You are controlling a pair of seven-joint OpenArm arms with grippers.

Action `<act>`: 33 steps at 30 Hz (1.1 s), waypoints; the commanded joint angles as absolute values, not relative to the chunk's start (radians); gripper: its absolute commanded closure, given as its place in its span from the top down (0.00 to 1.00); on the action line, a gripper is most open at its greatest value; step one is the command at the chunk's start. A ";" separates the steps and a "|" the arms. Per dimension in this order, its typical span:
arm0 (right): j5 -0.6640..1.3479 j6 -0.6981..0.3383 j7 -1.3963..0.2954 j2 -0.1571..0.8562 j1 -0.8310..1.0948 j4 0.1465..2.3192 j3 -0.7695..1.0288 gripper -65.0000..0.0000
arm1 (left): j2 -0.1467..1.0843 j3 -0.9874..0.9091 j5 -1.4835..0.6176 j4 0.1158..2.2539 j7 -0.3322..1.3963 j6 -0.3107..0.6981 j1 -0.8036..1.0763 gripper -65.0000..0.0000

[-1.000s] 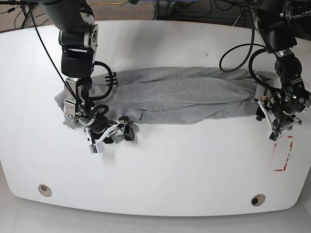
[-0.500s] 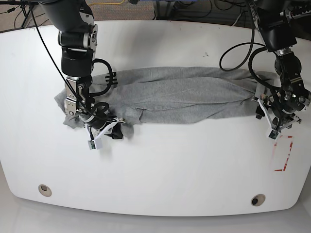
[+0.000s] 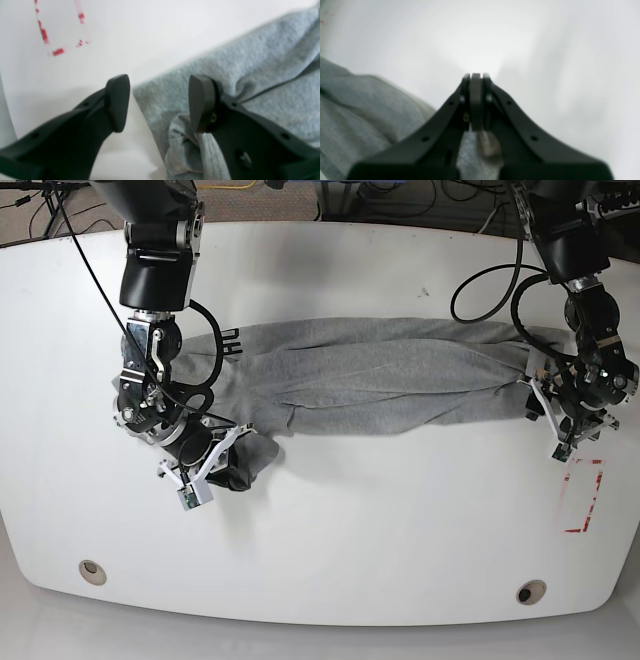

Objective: Fold the T-shirt properly
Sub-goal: 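Regrasp the shirt strip's end with the right gripper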

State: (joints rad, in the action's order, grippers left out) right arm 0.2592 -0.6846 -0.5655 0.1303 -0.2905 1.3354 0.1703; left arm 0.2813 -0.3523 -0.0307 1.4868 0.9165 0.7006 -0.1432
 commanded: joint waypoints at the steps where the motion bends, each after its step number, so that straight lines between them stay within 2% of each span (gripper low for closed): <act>1: 0.277 -0.696 -0.587 0.113 -0.283 1.465 0.171 0.00 | 0.298 -0.357 -0.039 1.504 0.897 0.698 -0.157 0.52; 9: 0.285 -0.697 -0.728 0.101 -0.151 1.767 0.170 0.00 | 0.295 -0.357 -0.039 1.504 0.897 0.698 -0.154 0.52; 13: 0.363 -0.698 -0.746 0.087 -0.062 1.856 0.170 0.00 | 0.295 -0.357 -0.039 1.503 0.897 0.698 -0.153 0.52; 18: 0.460 -0.698 -0.746 0.104 0.033 1.896 0.170 0.00 | 0.295 -0.357 -0.039 1.503 0.897 0.698 -0.142 0.52; 27: 0.555 -0.697 -0.746 0.119 0.150 1.897 0.166 0.08 | 0.295 -0.355 -0.039 1.503 0.895 0.698 -0.131 0.52; 30: 0.553 -0.696 -0.746 0.116 0.170 1.894 0.166 0.17 | 0.295 -0.355 -0.039 1.503 0.895 0.698 -0.125 0.52; 33: 0.553 -0.696 -0.746 0.116 0.191 1.894 0.166 0.34 | 0.294 -0.355 -0.039 1.503 0.895 0.698 -0.116 0.52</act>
State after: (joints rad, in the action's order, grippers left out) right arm 0.5289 -0.6910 -0.7715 0.1104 0.1902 1.8751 0.1635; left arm 0.2779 -0.3523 -0.0338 1.4868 0.9112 0.6998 -0.1085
